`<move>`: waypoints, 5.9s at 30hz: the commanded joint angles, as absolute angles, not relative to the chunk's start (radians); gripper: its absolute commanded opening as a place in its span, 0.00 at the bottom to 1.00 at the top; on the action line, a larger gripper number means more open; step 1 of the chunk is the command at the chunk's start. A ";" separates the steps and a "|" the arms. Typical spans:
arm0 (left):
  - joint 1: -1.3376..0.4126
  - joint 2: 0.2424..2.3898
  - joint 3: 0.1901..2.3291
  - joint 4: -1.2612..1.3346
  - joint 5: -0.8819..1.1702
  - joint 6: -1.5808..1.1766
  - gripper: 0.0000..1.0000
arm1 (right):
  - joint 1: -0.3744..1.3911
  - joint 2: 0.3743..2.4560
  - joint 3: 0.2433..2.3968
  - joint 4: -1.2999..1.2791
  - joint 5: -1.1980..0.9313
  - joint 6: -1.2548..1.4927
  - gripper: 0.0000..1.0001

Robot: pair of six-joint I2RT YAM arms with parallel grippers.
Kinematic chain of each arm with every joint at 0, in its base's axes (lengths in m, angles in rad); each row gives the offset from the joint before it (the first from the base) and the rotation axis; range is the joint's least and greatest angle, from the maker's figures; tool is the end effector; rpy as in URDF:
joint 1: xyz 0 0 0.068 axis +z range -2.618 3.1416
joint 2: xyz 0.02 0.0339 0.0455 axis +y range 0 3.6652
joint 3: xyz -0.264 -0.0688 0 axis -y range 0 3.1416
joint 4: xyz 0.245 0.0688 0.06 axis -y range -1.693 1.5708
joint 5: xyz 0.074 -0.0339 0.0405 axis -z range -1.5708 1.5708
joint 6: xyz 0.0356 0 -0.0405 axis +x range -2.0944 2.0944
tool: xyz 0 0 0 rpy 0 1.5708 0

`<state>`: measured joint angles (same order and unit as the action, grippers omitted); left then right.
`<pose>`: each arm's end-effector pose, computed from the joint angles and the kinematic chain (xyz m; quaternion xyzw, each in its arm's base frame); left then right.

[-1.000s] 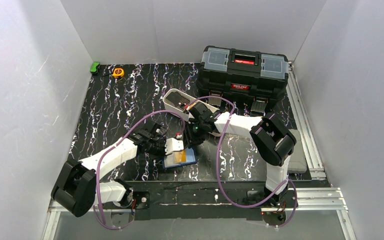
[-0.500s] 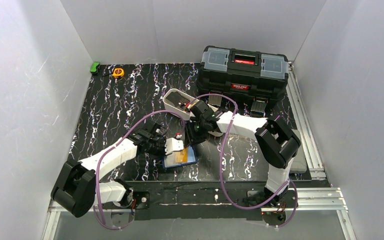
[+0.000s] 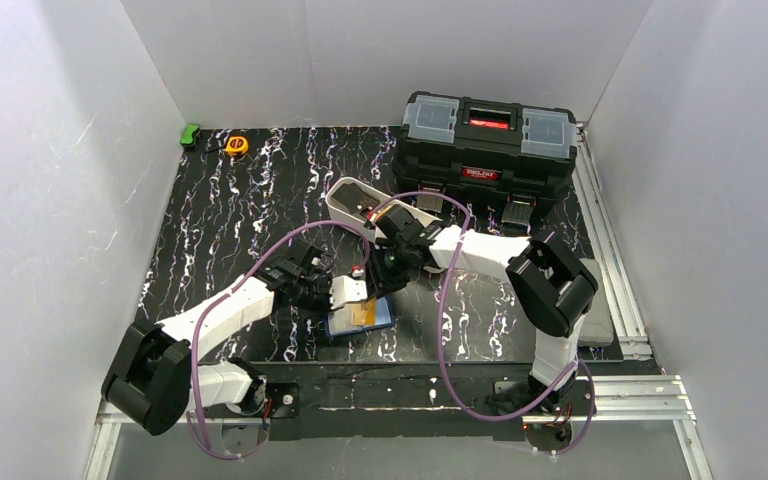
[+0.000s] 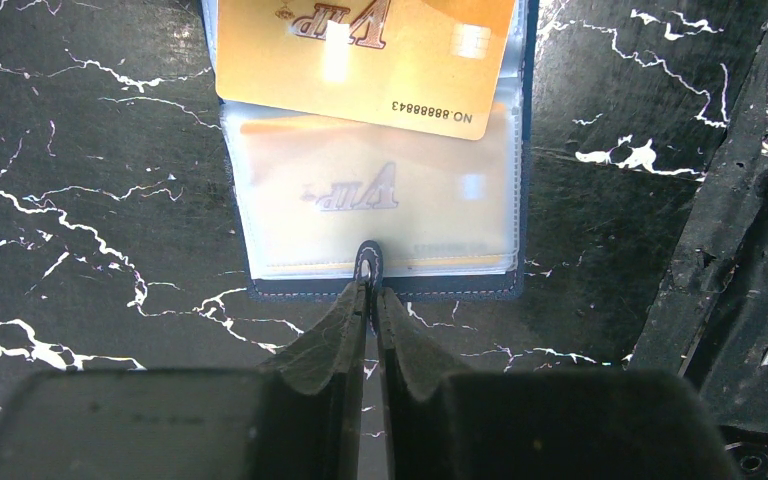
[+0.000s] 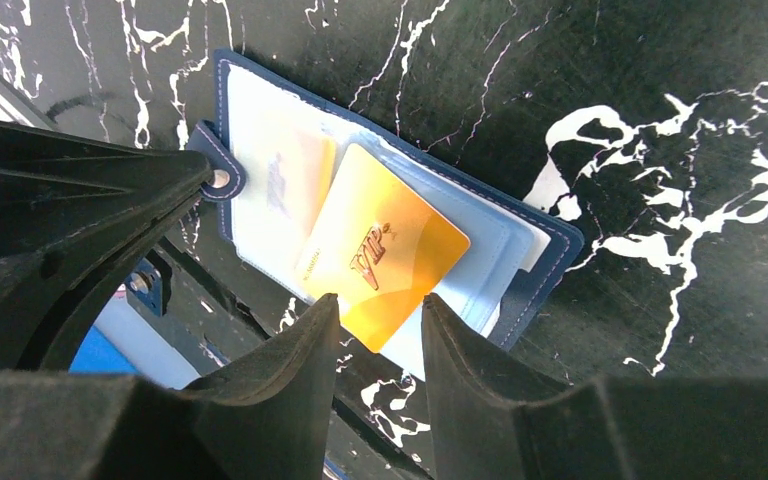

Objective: Put the credit cards into the card holder
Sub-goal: Insert the credit card into the card holder.

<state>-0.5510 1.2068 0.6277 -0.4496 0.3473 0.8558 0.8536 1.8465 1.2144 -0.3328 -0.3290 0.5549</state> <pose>0.1805 -0.1252 0.1843 0.6491 0.6938 -0.1245 0.2859 0.2452 0.2987 0.1827 -0.1884 0.9238 0.3097 0.1231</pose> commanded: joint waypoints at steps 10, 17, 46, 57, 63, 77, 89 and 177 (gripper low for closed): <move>-0.547 1.183 0.615 -0.474 0.366 0.857 0.07 | 0.861 1.861 1.201 -0.299 -0.349 0.576 0.43; -0.547 1.183 0.616 -0.474 0.367 0.858 0.06 | 0.863 1.860 1.188 -0.298 -0.356 0.578 0.44; -0.547 1.181 0.616 -0.474 0.373 0.855 0.03 | 0.923 1.894 1.264 -0.349 -0.346 0.549 0.43; -0.548 1.177 0.619 -0.475 0.368 0.850 0.02 | 0.842 1.895 1.382 -0.413 -0.338 0.489 0.38; -0.548 1.181 0.624 -0.474 0.368 0.851 0.02 | 0.835 1.974 1.487 -0.411 -0.360 0.490 0.38; -0.547 1.167 0.609 -0.472 0.367 0.851 0.00 | 0.850 2.061 1.507 -0.373 -0.405 0.531 0.37; -0.547 1.168 0.606 -0.471 0.367 0.851 0.00 | 0.880 2.078 1.486 -0.352 -0.404 0.545 0.36; -0.547 1.168 0.631 -0.492 0.371 0.842 0.00 | 0.888 1.867 1.173 -0.215 -0.443 0.560 0.35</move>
